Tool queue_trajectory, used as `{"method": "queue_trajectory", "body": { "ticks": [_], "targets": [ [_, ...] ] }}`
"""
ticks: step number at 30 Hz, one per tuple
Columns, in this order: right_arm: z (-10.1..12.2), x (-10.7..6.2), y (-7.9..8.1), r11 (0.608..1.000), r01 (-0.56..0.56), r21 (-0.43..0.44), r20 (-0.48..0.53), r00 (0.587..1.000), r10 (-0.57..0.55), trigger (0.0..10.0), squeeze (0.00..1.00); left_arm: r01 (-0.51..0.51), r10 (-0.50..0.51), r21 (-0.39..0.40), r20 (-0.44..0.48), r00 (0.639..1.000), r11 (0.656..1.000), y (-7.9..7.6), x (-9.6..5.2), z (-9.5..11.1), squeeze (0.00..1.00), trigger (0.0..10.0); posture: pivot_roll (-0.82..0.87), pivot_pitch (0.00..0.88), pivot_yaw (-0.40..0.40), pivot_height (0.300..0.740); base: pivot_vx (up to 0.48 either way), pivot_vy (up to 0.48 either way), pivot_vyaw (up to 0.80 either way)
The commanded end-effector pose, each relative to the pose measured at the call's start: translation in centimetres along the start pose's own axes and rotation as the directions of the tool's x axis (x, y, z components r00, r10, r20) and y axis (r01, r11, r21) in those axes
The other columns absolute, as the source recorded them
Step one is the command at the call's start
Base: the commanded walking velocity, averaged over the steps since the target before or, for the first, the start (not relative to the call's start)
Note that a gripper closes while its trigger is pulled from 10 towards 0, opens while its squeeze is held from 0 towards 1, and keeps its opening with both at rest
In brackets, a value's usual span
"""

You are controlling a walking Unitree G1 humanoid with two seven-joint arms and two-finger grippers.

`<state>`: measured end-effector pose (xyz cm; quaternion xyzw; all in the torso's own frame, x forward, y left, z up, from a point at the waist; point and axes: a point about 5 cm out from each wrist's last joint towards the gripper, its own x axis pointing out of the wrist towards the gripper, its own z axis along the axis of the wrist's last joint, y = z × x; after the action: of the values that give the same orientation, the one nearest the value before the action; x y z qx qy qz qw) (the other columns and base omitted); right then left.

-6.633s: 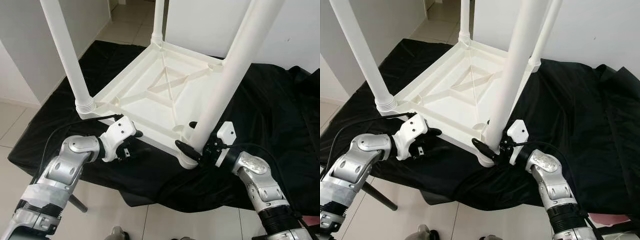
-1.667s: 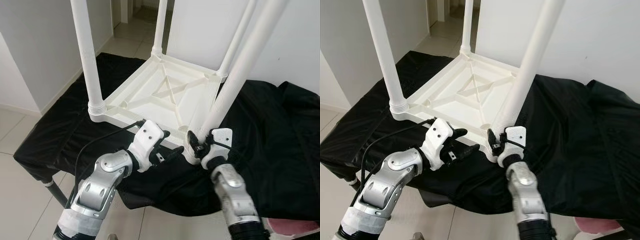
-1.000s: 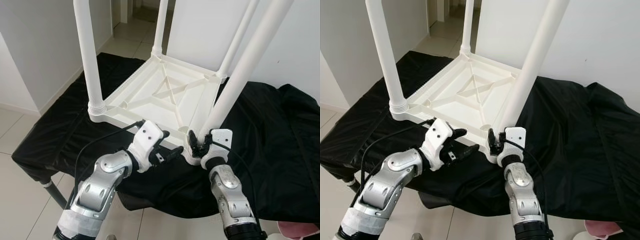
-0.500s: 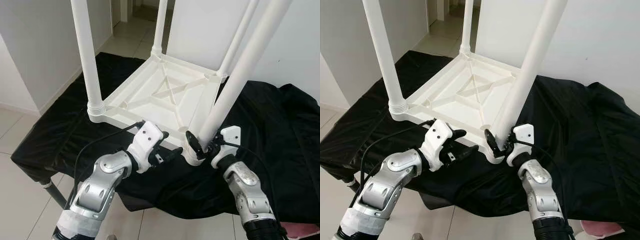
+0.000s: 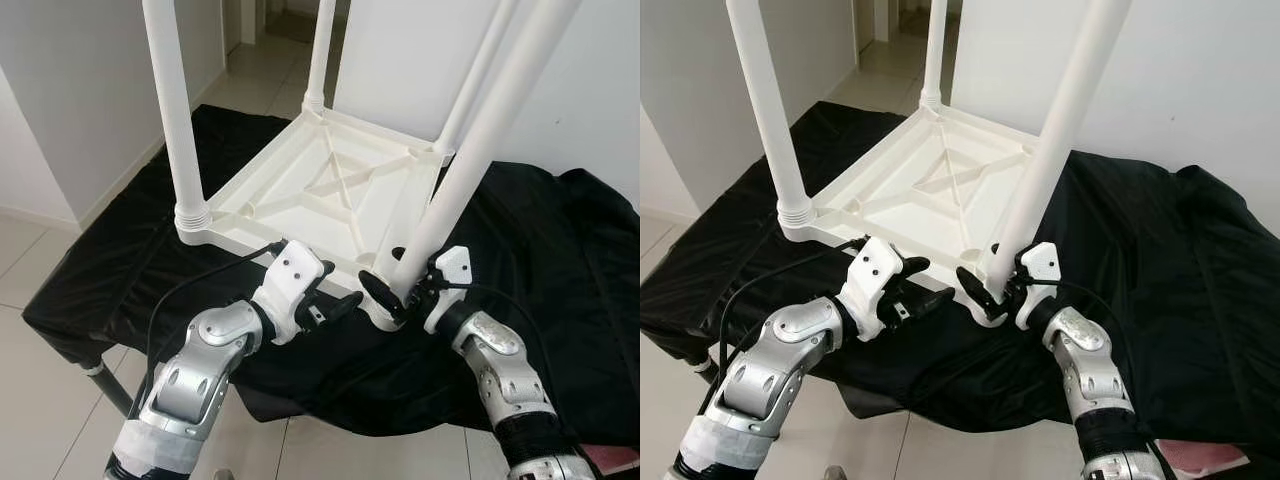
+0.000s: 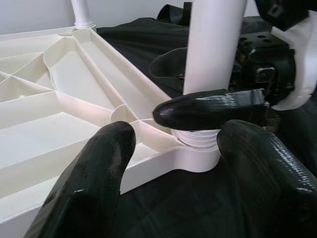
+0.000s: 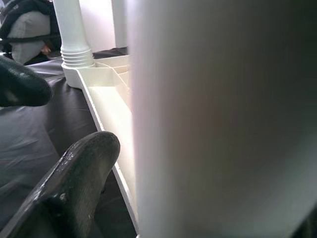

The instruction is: Building children table

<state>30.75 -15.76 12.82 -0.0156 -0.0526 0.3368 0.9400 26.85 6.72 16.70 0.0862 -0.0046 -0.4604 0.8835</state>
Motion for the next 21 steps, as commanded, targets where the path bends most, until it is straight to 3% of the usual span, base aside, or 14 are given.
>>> {"method": "queue_trajectory", "body": {
  "ticks": [1,7,8,9,19,20,21],
  "targets": [
    [0.0,0.3,-0.1,1.000,-0.021,-0.008,-0.010,1.000,0.021,10.0,0.00,-0.042,0.042,0.012,0.004,0.999,0.999,0.2,0.2,0.1,0.00,10.0,0.05,0.000,-0.102,0.740,0.000,0.000,0.00],
    [-0.5,0.4,-0.1,0.999,-0.035,-0.016,-0.025,0.999,0.035,10.0,0.00,-0.024,0.024,0.023,0.002,1.000,0.999,0.2,0.2,0.1,0.00,10.0,0.05,0.000,-0.103,0.740,0.000,0.000,0.00],
    [-0.7,0.4,-0.1,0.999,-0.029,-0.014,-0.028,0.999,0.028,1.9,0.00,-0.021,0.021,0.025,-0.002,1.000,0.999,0.2,0.2,0.1,0.00,10.0,0.04,0.000,-0.098,0.740,0.000,0.000,0.00],
    [-0.8,0.3,-0.2,1.000,-0.022,-0.011,-0.027,0.999,0.022,0.0,0.00,-0.020,0.020,0.026,-0.003,1.000,0.999,0.2,0.2,0.0,0.00,10.0,0.04,0.000,-0.098,0.740,0.000,0.000,0.00],
    [-1.2,-0.3,-0.2,1.000,0.002,0.000,-0.027,1.000,-0.002,0.0,0.00,-0.017,0.017,0.016,0.003,1.000,1.000,0.1,0.6,0.1,0.00,10.0,0.02,0.008,-0.092,0.740,0.000,0.000,0.00],
    [-1.2,-0.4,-0.2,1.000,0.006,0.005,-0.025,1.000,-0.006,4.7,0.00,-0.018,0.018,0.014,0.005,1.000,1.000,0.2,0.6,0.1,0.00,10.0,0.02,0.009,-0.094,0.740,0.000,0.000,0.00],
    [-1.2,-0.4,-0.2,1.000,0.010,0.008,-0.024,1.000,-0.009,4.7,0.00,-0.019,0.019,0.013,0.006,1.000,1.000,0.2,0.7,0.1,0.00,10.0,0.02,0.010,-0.094,0.740,0.000,0.000,0.00]
  ]
}}
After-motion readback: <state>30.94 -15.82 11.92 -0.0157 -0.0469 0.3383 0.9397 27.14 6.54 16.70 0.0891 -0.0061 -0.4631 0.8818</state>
